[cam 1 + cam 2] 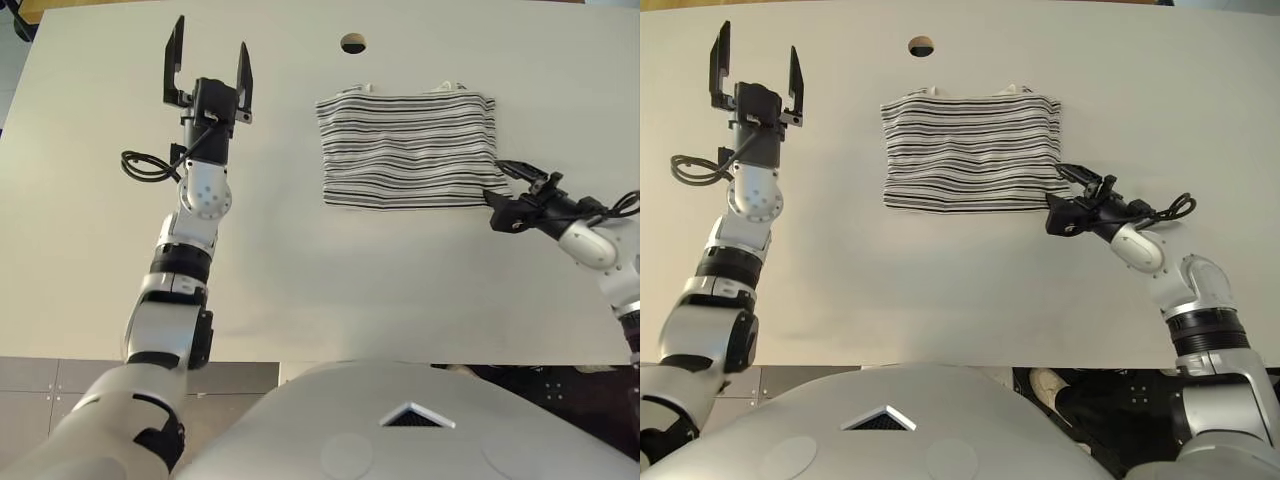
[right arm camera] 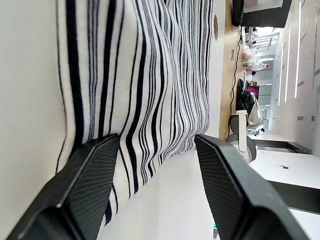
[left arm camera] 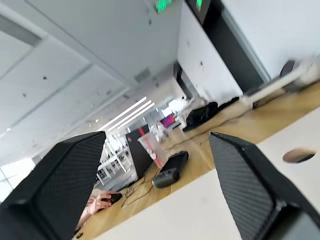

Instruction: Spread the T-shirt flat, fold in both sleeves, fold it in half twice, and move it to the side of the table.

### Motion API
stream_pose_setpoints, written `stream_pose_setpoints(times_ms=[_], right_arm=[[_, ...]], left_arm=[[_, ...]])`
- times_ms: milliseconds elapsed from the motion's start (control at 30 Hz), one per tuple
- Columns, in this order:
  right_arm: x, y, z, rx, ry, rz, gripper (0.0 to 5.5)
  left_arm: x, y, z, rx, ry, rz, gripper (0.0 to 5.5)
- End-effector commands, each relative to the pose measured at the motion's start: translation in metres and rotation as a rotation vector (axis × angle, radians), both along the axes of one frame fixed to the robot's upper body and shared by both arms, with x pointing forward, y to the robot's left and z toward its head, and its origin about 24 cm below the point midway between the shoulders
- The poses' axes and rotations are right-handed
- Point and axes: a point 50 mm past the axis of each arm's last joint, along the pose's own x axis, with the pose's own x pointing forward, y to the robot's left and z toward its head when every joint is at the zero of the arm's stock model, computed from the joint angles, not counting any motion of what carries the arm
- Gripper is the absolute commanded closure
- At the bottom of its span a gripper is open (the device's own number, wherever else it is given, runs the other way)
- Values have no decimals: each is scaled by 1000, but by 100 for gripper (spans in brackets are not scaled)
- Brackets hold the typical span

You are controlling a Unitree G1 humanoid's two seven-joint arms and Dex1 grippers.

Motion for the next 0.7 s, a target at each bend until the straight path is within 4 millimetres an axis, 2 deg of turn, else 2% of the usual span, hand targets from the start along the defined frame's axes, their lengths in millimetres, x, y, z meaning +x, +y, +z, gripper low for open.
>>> stream_pose_setpoints(times_ms=[33, 100, 167, 267, 400, 533, 567, 633, 700], right_arm=[[-32, 10, -14, -96, 151, 142, 271], [-52, 20, -14, -135, 225, 258, 271], [-73, 42, -6, -131, 273, 420, 271], [-91, 80, 7, -106, 273, 645, 271], [-95, 137, -5, -99, 266, 900, 271], [-85, 193, -15, -72, 181, 1025, 271], [-85, 202, -12, -37, 153, 1039, 271], [-87, 209, -1, 29, 125, 1057, 271], [-95, 211, 26, 198, 113, 1080, 271]], left_arm=[[-19, -5, 0, 15, 19, -33, 170], [-26, -9, 0, 24, 30, -48, 170], [-32, -8, 3, 31, 25, -49, 170], [-35, -4, 8, 24, 19, -30, 170], [-33, 3, 10, 3, 16, 5, 170], [-31, 4, 8, -10, 26, 7, 170], [-31, 5, 7, -12, 31, 7, 170], [-31, 6, 6, -13, 40, 9, 170], [-31, 8, 4, -13, 49, 11, 170]])
